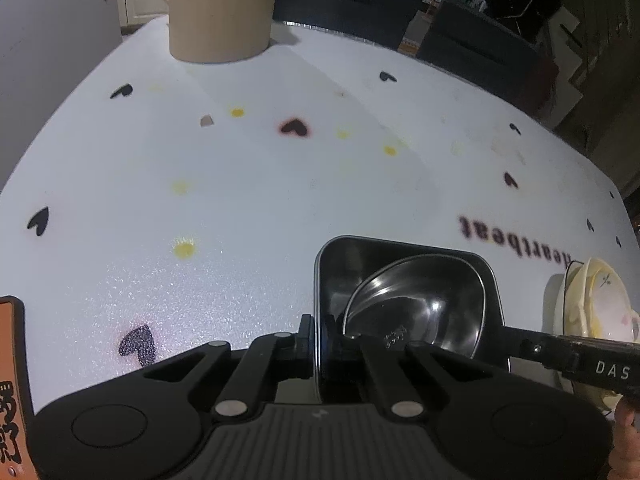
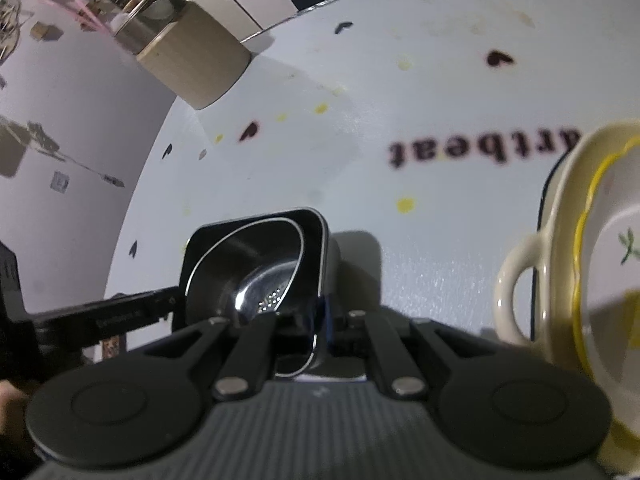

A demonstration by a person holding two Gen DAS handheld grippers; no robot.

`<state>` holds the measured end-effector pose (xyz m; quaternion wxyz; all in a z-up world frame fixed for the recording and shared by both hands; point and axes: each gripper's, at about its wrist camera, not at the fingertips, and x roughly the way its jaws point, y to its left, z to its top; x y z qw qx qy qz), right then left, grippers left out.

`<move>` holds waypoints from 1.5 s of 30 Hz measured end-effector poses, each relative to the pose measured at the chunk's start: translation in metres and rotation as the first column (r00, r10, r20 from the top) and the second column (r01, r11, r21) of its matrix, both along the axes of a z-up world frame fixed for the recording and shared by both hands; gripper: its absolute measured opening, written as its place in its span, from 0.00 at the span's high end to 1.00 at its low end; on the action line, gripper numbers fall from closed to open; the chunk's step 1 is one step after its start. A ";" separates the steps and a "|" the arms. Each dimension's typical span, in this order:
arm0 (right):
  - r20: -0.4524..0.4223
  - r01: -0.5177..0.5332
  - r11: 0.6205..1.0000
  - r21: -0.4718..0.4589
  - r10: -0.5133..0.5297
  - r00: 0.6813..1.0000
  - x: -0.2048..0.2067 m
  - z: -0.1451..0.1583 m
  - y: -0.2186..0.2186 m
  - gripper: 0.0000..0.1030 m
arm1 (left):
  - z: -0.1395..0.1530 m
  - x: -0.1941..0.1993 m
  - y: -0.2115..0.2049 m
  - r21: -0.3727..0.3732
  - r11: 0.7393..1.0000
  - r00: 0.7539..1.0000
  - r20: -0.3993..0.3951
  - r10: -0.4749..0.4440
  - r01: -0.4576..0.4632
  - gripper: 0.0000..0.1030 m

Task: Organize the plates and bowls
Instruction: 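Carry the steel bowl with both grippers toward the stacked cream bowls, then lower the steel bowl into the top cream bowl with both grippers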

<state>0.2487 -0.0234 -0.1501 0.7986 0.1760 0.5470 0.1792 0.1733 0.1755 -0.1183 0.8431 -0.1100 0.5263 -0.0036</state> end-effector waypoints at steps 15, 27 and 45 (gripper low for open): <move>0.202 -0.010 1.000 0.008 0.009 0.979 -0.019 0.054 -0.029 0.95 | 0.054 -0.021 -0.029 -0.057 0.997 0.982 0.183 0.056 -0.046 0.95; 0.303 0.075 0.996 0.038 -0.084 0.949 -0.044 0.096 -0.110 0.95 | 0.082 -0.028 -0.096 -0.156 0.987 0.958 0.288 0.010 0.036 0.92; 0.320 0.276 0.961 0.024 -0.269 0.909 -0.091 0.101 -0.205 0.95 | 0.076 -0.016 -0.199 -0.220 0.959 0.949 0.296 -0.108 0.178 0.92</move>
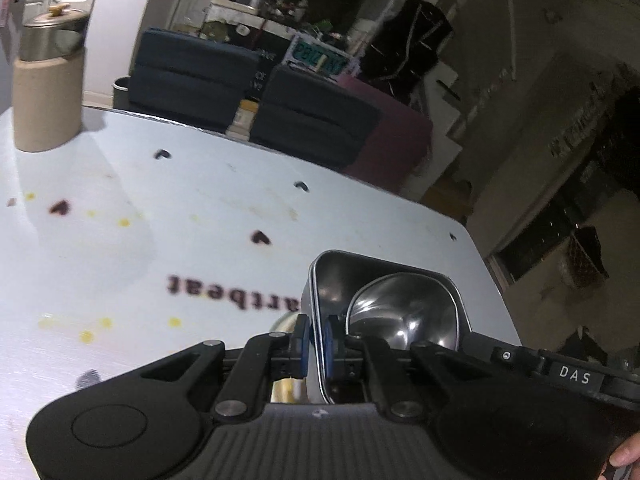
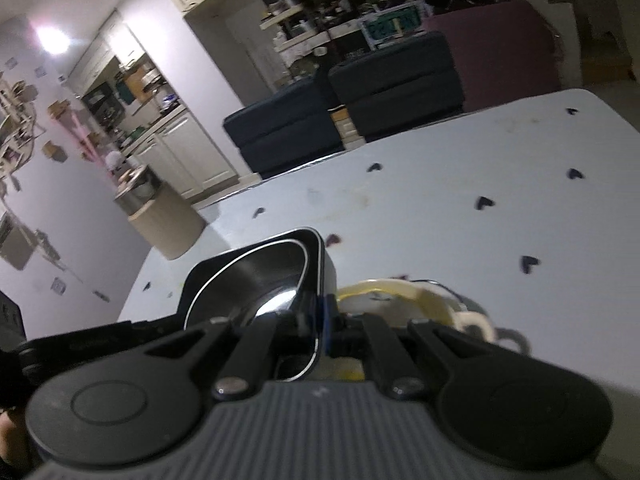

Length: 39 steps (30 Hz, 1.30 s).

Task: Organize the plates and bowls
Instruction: 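Lower the steel bowl into the top cream bowl with both grippers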

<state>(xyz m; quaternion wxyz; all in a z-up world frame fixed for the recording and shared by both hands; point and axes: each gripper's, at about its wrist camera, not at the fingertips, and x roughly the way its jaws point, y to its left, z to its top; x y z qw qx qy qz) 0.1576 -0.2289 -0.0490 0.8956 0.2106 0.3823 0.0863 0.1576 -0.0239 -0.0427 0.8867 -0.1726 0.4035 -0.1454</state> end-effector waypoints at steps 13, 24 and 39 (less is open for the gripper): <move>-0.069 0.052 0.998 -0.033 -0.055 0.996 0.000 -0.023 -0.012 0.95 | -0.026 0.017 -0.023 0.033 0.999 0.995 -0.094 -0.026 0.029 0.92; -0.138 0.034 0.997 -0.076 -0.045 0.989 0.000 -0.032 -0.013 0.95 | -0.040 0.023 -0.030 0.076 0.997 0.992 -0.128 -0.022 0.032 0.92; -0.172 0.022 0.994 -0.104 -0.040 0.984 0.003 -0.040 -0.008 0.95 | -0.047 0.025 -0.035 0.106 0.994 0.991 -0.136 -0.013 0.027 0.92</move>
